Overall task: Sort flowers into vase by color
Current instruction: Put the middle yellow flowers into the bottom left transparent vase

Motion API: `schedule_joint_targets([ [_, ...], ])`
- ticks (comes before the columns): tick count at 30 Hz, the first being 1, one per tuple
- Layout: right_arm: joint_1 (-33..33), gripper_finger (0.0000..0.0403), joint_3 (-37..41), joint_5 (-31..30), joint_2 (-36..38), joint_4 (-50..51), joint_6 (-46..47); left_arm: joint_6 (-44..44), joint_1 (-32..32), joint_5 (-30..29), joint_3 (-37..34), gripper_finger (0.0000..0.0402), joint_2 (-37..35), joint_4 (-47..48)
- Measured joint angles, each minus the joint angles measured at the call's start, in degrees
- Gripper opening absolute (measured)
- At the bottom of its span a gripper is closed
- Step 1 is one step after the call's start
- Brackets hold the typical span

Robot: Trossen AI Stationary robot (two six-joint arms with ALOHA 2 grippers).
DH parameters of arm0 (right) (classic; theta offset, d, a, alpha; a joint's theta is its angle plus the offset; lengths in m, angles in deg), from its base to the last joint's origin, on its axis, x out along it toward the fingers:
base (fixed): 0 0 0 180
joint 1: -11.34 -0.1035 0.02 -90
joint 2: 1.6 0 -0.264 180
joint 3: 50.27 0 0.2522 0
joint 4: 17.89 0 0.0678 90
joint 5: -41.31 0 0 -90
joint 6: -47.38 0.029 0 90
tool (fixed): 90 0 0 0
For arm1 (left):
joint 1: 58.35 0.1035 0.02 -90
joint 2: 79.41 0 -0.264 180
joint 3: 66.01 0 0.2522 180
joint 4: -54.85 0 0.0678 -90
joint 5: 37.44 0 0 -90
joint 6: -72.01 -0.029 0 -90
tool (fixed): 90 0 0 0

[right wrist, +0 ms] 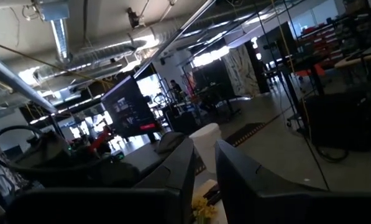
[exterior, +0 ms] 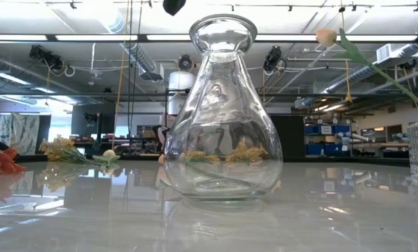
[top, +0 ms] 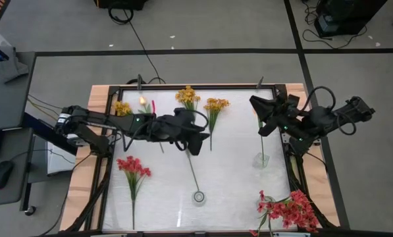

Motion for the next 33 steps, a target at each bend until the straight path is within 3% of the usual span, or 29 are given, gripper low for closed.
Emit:
schedule_joint_targets([
  [4, 0.0, 0.0075, 0.0, 0.05, -0.07, -0.48, -0.05, 13.42, 1.12, 3.98, 0.0, 0.0188, 0.0, 0.31],
  [8, 0.0, 0.0075, 0.0, 0.21, 0.41, -0.49, -0.47, 16.14, 1.03, 8.62, 0.0, 0.0188, 0.0, -0.09],
  [18, 0.0, 0.0075, 0.0, 1.95, 3.09, -0.45, -2.81, 28.29, 0.73, 9.95, 0.0, 0.0188, 0.0, 1.65],
  [21, 0.02, 0.0075, 0.0, 2.91, 4.1, -0.27, -4.5, 34.54, 0.75, 10.26, 0.0, 0.0188, 0.0, 7.55],
  [28, 0.01, 0.0075, 0.0, 3.47, 6.27, 1.06, -7.8, 44.73, 2.85, 10.1, 0.0, 0.0188, 0.0, 33.87],
  [33, 0.01, 0.0075, 0.0, 3.48, 7.12, 3.13, -8.54, 47.7, 5.88, 9.95, 0.0, 0.0188, 0.02, 41.58],
])
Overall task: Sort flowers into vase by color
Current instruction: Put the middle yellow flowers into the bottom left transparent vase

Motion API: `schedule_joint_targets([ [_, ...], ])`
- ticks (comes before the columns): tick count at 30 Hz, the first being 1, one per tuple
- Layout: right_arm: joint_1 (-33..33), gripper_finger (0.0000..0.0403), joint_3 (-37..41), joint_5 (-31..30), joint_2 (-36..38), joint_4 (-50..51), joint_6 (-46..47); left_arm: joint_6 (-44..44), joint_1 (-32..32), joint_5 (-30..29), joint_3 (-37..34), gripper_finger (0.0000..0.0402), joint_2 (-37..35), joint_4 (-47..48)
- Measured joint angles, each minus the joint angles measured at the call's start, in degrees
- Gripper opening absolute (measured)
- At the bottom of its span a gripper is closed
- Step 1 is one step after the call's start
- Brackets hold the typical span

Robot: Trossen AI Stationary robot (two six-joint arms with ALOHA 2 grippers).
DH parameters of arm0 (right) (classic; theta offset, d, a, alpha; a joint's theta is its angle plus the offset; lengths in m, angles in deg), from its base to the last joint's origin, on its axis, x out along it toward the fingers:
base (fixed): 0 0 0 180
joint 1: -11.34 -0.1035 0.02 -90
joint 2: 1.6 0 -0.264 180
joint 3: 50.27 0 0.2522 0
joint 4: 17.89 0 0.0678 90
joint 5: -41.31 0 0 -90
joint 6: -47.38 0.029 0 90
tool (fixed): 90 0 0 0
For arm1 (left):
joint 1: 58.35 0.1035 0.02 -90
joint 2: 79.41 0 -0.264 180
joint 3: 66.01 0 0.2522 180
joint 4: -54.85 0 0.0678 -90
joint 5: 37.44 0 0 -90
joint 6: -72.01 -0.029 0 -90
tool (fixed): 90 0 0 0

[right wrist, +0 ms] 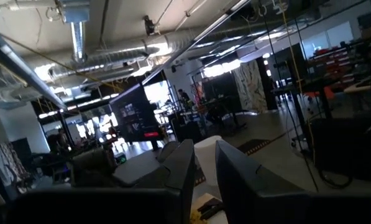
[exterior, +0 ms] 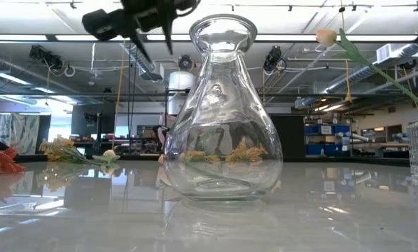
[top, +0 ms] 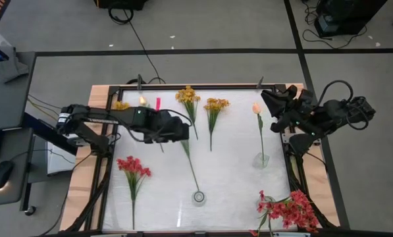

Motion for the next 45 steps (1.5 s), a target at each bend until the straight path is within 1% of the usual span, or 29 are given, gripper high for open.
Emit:
schedule_joint_targets([
  [5, -0.01, 0.0075, 0.0, 0.04, 0.21, 0.81, -0.67, -2.49, 4.34, -0.4, 0.0, 0.0188, 0.73, 12.21],
  [9, 0.0, 0.0075, 0.0, 0.06, 0.33, 1.03, -1.01, -2.76, 7.75, -2.0, 0.0, 0.0188, 0.56, 22.72],
  [12, -0.01, 0.0075, 0.0, 0.13, 0.5, 1.17, -1.13, -2.71, 10.68, -3.28, 0.0, 0.0188, 0.22, 26.88],
  [17, -0.01, 0.0075, 0.0, 1.07, 0.56, 1.29, -1.15, -4.98, 16.3, -5.63, 0.0, 0.0188, -0.26, 27.66],
  [21, -0.01, 0.0075, 0.0, 1.09, 0.56, 1.3, -1.11, -10.5, 21.4, -6.15, -0.02, 0.0188, -1.04, 27.31],
  [26, -0.01, 0.0075, 0.0, 1.09, 0.65, 1.46, -0.89, -14.94, 27.88, -7.2, 0.0, 0.0188, -3.46, 27.34],
  [28, -0.01, 0.0075, 0.0, 1.11, 0.64, 1.65, -0.68, -15.44, 30.88, -7.24, 0.0, 0.0188, -5.09, 27.83],
  [35, -0.03, 0.0075, 0.0, 1.57, 0.63, 2.26, -0.55, -22.02, 41.09, -7.38, 0.0, 0.0188, -10.76, 27.69],
  [40, -0.03, 0.0075, 0.0, 1.64, 0.6, 2.41, -0.56, -24.67, 47.13, -7.35, 0.0, 0.0188, -13.04, 27.72],
  [45, -0.03, 0.0075, 0.0, 1.62, 0.6, 2.56, -0.56, -30.96, 51.8, -5.68, 0.0, 0.0188, -13.7, 27.14],
])
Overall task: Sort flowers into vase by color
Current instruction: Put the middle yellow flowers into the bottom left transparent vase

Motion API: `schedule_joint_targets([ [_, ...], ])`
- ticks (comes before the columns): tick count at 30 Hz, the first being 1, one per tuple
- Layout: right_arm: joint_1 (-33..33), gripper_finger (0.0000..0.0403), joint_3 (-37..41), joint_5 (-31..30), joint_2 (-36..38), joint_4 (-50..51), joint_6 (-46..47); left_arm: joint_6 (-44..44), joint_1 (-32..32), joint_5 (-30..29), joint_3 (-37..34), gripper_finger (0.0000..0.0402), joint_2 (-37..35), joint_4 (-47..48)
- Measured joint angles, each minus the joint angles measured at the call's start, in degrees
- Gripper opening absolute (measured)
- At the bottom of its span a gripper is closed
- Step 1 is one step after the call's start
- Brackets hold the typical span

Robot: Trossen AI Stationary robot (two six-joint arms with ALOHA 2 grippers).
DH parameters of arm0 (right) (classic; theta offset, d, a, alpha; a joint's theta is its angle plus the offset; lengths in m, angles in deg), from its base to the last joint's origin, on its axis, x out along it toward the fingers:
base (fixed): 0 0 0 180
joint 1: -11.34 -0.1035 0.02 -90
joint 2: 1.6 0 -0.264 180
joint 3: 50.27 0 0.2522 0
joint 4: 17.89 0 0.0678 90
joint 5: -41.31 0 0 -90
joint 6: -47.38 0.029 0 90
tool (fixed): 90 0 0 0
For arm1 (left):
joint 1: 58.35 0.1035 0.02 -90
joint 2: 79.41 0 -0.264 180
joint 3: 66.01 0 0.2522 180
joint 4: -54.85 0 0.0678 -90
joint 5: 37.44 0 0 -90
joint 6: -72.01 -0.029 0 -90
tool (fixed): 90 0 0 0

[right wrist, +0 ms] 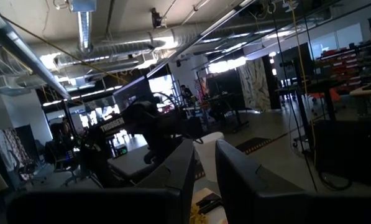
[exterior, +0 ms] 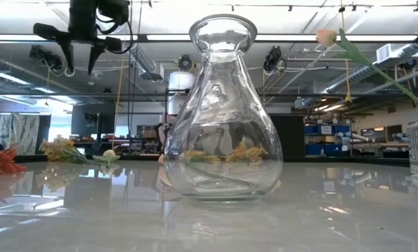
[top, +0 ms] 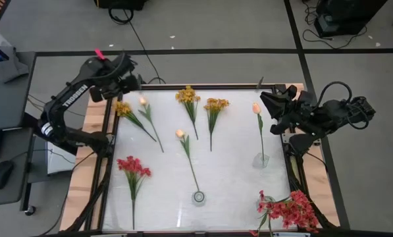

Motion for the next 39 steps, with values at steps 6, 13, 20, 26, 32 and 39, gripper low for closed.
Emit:
schedule_joint_targets([
  [6, 0.0, 0.0075, 0.0, 0.0, -0.04, 0.02, 0.0, -13.74, 4.23, 9.01, -2.77, 0.0188, -0.02, -8.47],
  [13, 0.0, 0.0075, 0.0, -0.04, -0.04, 0.0, 0.04, -10.56, 4.59, 18.29, -13.47, 0.0188, 0.07, -24.56],
  [20, 0.0, 0.0075, 0.0, -0.11, -0.04, -0.03, 0.08, -3.32, -2.99, 19.2, -25.4, 0.0188, 0.18, -41.27],
  [26, 0.0, 0.0075, 0.0, -0.13, -0.43, -0.07, 0.72, 2.89, -9.43, 19.47, -33.58, 0.0188, 0.2, -58.75],
  [32, 0.02, 0.0075, 0.0, -0.33, -1.05, -0.04, 2.64, 5.48, -13.56, 19.35, -35.09, 0.0188, 3.04, -72.2],
  [39, 0.04, 0.0075, 0.0, -0.5, -1.88, -0.06, 4.59, 5.55, -16.85, 19.7, -30.08, 0.0188, 11.82, -76.73],
])
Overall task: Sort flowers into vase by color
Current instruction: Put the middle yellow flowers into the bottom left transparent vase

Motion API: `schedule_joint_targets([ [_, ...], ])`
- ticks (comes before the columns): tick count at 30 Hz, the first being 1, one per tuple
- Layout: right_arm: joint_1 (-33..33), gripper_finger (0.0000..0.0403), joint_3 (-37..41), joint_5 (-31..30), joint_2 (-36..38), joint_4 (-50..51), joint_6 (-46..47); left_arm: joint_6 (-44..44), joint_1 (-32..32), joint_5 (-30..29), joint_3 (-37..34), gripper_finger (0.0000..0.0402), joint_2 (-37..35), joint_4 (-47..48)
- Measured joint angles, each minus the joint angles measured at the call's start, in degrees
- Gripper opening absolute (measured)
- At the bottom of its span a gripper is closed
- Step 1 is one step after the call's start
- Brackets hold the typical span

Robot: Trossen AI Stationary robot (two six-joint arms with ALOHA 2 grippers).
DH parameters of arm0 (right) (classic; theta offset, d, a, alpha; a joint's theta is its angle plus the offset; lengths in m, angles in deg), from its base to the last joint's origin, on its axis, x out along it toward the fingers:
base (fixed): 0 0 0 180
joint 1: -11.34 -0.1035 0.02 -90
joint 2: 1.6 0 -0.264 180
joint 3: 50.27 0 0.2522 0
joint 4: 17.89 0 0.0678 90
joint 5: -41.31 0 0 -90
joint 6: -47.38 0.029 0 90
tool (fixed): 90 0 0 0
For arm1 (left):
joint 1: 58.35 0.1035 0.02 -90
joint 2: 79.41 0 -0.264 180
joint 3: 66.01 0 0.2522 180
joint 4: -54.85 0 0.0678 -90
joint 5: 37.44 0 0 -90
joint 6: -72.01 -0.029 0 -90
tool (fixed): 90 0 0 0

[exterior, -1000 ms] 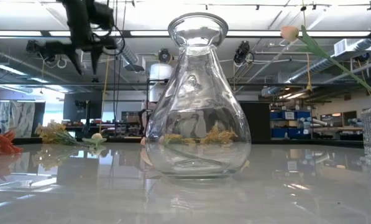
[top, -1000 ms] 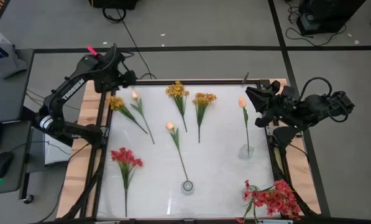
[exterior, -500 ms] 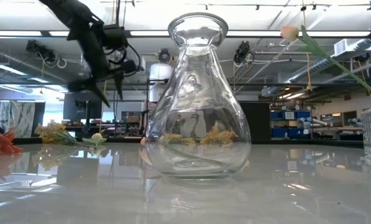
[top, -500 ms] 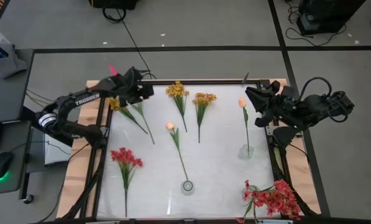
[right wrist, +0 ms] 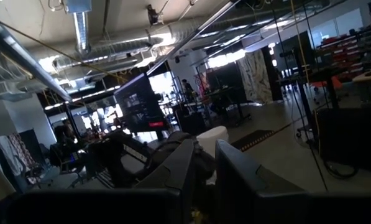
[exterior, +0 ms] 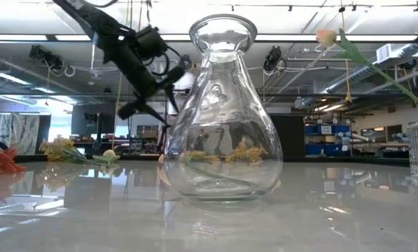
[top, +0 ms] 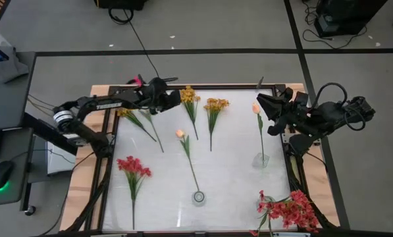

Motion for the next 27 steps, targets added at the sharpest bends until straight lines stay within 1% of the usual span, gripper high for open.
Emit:
schedule_joint_targets([
  [5, -0.01, 0.0075, 0.0, 0.16, -0.45, 0.06, 1.47, -2.58, -1.58, -0.04, 8.03, 0.0188, 6.75, 3.35],
  [7, -0.01, 0.0075, 0.0, 0.33, -0.45, 0.04, 2.17, -4.57, -2.0, -0.53, 12.49, 0.0188, 9.51, 8.46],
  [12, -0.01, 0.0075, 0.0, 0.35, -0.45, 0.01, 2.58, -9.69, -3.46, -4.37, 24.47, 0.0188, 17.3, 22.16],
  [18, -0.01, 0.0075, 0.0, 0.37, -0.44, 0.01, 2.6, -10.59, -4.31, -6.18, 35.49, 0.0188, 24.33, 28.43],
  [25, -0.01, 0.0075, 0.0, 0.37, -0.45, 0.01, 2.58, -13.02, -6.03, -9.39, 44.86, 0.0188, 30.81, 41.67],
  [27, -0.01, 0.0075, 0.0, 0.37, -0.45, 0.04, 2.59, -13.2, -6.46, -9.51, 45.42, 0.0188, 31.94, 42.09],
])
